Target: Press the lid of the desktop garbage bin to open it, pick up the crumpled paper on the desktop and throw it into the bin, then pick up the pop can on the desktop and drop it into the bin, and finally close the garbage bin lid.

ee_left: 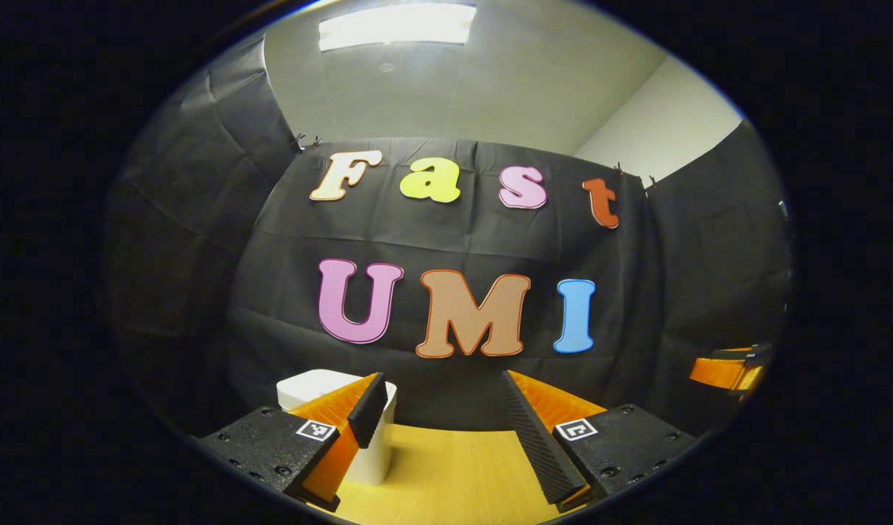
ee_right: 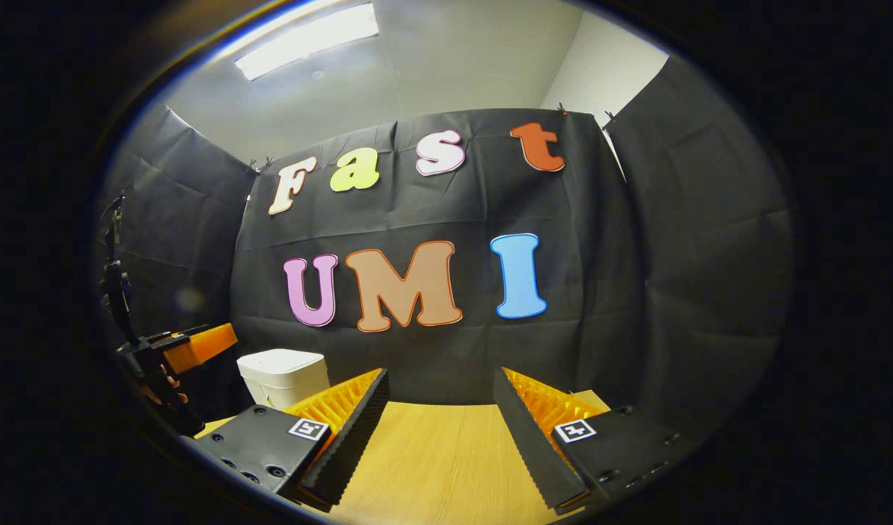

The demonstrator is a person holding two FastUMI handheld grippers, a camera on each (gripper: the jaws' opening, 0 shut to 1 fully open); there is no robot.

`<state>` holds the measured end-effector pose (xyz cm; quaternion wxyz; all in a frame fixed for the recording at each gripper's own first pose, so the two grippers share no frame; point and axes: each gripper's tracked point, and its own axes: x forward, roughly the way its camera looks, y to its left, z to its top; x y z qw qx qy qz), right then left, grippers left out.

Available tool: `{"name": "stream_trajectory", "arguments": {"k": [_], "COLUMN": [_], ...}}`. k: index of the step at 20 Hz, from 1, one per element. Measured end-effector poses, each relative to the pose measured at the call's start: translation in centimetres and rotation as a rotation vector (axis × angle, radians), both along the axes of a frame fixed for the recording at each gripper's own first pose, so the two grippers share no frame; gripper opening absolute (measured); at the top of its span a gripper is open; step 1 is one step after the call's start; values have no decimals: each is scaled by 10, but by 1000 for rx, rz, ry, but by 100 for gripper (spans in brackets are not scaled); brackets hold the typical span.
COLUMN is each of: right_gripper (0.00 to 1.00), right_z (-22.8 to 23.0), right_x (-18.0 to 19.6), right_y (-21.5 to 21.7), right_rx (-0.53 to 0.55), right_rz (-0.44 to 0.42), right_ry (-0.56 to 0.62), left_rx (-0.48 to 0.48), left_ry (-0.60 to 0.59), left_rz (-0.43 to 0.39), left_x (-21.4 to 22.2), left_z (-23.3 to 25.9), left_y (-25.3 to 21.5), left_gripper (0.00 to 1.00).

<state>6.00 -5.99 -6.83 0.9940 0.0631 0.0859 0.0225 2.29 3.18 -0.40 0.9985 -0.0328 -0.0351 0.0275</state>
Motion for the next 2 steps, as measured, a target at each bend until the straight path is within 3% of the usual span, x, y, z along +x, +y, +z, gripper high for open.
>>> {"name": "stream_trajectory", "arguments": {"k": [2], "right_gripper": [96], "right_z": [4], "right_x": [-5], "right_y": [-1], "right_rx": [-7], "right_rz": [-23], "right_ry": [-7], "left_rx": [-17], "left_ry": [-9], "left_rz": [-27], "left_x": [-7], "left_z": [4], "left_y": [-9], "left_gripper": [92]}}
